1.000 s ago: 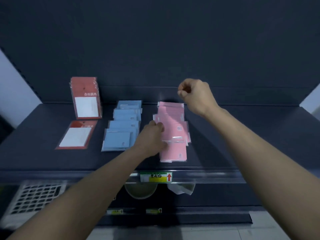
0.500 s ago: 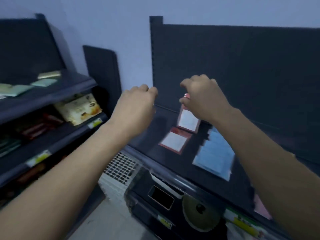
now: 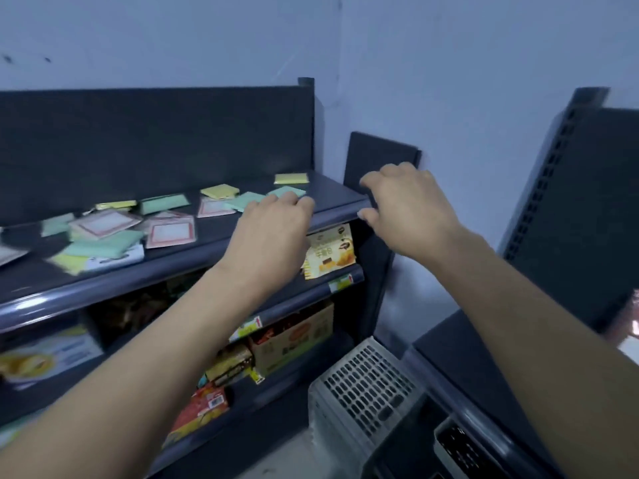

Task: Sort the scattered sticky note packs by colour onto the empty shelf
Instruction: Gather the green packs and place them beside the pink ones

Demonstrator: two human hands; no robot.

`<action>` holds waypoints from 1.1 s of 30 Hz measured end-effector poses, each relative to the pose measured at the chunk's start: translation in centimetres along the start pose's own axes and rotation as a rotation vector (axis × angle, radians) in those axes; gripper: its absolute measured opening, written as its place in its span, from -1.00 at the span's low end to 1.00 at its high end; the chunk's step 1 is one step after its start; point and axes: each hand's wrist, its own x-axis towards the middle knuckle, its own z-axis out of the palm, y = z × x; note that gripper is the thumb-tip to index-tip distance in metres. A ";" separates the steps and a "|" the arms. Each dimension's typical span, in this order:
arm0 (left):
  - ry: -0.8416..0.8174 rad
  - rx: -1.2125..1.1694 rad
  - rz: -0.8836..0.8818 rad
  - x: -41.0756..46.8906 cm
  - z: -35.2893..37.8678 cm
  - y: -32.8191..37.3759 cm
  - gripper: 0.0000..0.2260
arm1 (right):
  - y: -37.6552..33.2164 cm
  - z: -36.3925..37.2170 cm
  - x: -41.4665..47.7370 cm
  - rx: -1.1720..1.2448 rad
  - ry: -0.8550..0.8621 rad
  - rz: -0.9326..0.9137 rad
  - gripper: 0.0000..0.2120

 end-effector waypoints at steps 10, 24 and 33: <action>-0.092 0.022 -0.236 2.3 4.0 -11.9 -0.73 | -7.7 6.0 11.9 0.093 -0.021 -0.131 -0.66; -0.283 0.023 -0.384 15.2 14.8 -17.8 -0.71 | -4.3 18.5 27.7 0.252 -0.182 -0.113 -0.66; -0.565 0.014 -0.537 20.8 22.3 -20.6 -0.45 | -2.8 26.3 34.5 0.384 -0.525 0.000 -0.53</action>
